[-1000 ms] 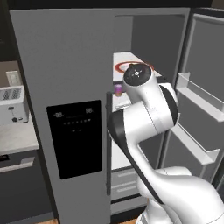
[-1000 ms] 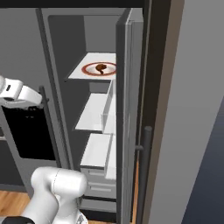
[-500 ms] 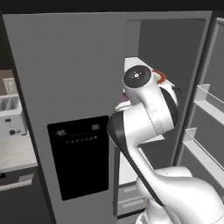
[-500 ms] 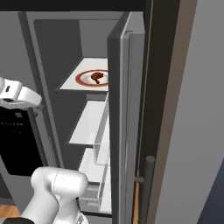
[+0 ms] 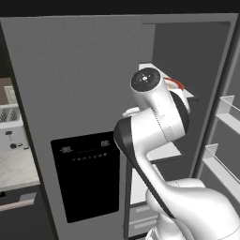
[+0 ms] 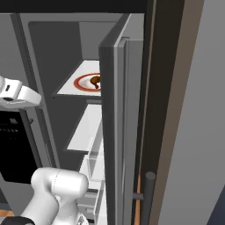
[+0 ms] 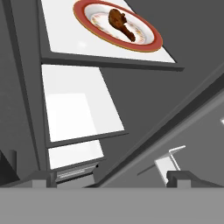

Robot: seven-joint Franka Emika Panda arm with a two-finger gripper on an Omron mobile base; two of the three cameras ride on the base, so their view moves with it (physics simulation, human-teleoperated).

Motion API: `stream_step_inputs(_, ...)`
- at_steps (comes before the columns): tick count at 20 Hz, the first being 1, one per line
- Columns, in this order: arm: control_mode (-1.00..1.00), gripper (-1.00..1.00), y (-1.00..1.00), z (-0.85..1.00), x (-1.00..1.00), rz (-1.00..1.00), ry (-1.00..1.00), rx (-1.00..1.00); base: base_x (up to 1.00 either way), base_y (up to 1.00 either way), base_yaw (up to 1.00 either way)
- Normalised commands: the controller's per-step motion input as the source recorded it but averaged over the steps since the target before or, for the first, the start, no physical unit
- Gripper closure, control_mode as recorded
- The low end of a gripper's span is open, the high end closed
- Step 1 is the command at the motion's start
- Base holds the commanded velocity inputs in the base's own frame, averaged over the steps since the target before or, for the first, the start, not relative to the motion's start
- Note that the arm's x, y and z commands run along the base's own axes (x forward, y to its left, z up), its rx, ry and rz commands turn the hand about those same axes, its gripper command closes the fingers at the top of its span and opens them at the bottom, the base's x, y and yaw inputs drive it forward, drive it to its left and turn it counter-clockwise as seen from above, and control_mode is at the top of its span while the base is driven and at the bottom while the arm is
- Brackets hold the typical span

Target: Retrieve the chicken drumstick from the fridge and place it on the saucepan with marinade on the stove.

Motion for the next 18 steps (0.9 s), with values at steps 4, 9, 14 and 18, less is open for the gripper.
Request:
stream_step_inputs(4, 1.0, -1.0, 0.0, 0.0, 0.0, 0.0, 0.0, 0.0, 0.27, -0.44, 0.03)
stream_step_inputs(9, 1.0, -1.0, 0.0, 0.0, 0.0, 0.0, 0.0, 0.0, 0.1, -0.49, 0.07)
stream_step_inputs(14, -1.0, -1.0, -0.28, 0.12, 0.0, 0.05, 0.0, 0.06, 0.0, -0.18, 0.04)
stream_step_inputs(18, -1.0, -1.0, -0.61, 0.43, 0.0, 0.06, 0.0, 0.15, 0.0, 0.0, 0.0)
